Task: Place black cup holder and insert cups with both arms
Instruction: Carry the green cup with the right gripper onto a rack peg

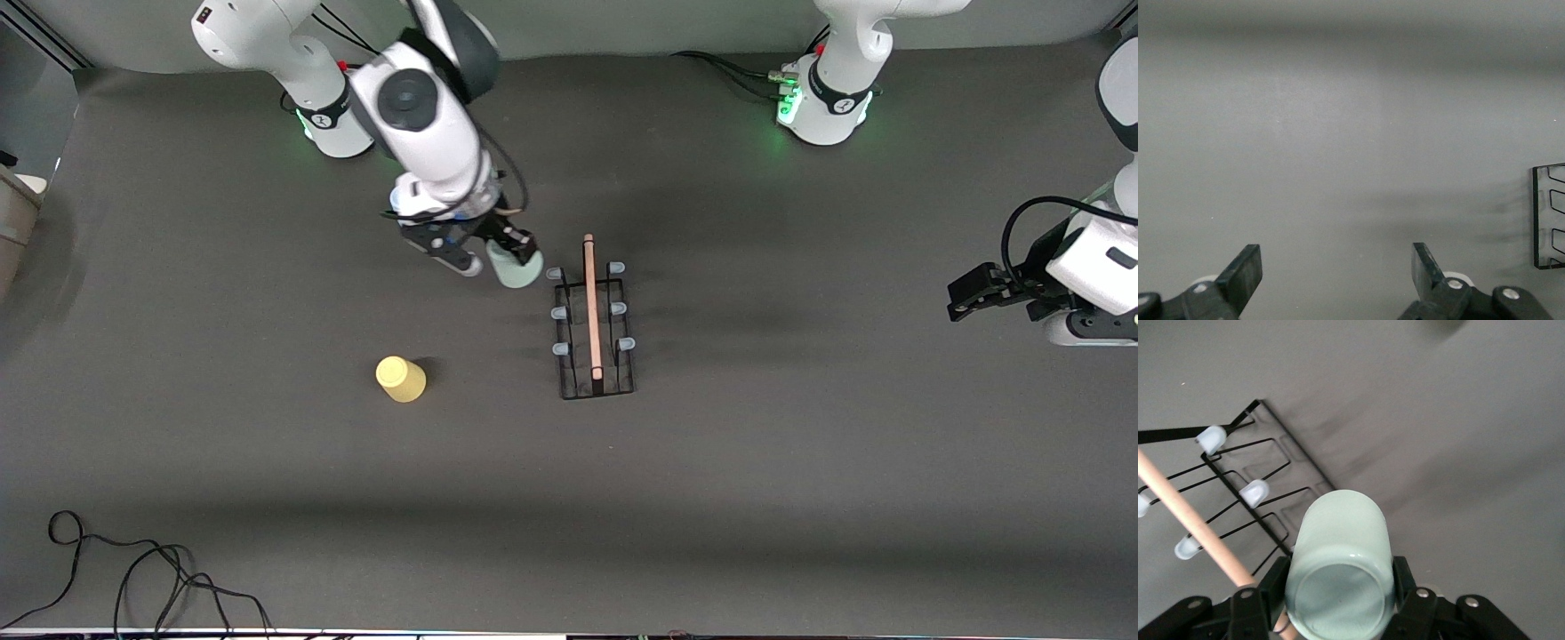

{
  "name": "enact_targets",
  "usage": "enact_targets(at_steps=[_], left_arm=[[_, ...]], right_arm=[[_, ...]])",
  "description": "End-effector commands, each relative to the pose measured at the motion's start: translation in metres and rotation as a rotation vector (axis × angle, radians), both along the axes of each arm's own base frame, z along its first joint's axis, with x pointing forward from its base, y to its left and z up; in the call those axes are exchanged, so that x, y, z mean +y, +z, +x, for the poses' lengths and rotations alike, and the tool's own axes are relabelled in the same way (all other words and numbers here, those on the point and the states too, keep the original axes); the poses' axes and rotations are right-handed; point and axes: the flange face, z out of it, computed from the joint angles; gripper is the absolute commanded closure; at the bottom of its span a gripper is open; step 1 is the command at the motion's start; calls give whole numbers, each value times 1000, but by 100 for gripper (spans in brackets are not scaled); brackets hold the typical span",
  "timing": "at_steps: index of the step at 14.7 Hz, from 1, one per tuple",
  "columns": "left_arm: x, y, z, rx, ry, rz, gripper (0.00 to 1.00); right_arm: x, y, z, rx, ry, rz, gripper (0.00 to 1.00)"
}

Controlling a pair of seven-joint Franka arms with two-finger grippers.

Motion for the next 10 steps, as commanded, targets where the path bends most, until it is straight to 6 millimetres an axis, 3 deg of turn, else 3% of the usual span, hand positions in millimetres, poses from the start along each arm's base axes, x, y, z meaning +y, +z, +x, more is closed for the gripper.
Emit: enact_targets(at_steps=[1, 6, 7, 8, 9, 10], left_arm=[[2, 3, -8, -14, -6, -15, 0], [2, -4, -10, -17, -5, -15, 1], [2, -6, -10, -18, -5, -15, 2], [3, -5, -12, -24, -4, -16, 2], [3, -4, -11, -32, -3, -16, 3], [3, -5, -12, -31, -11, -15, 4]], right_arm=[[37, -20, 16, 2, -44, -17, 80], [54, -53, 8, 11, -16, -55, 79], [55, -57, 8, 8, -16, -54, 51], [55, -61, 10, 6, -18, -55, 7], [55, -62, 11, 6, -18, -57, 0], [51, -59, 15, 3, -25, -52, 0]])
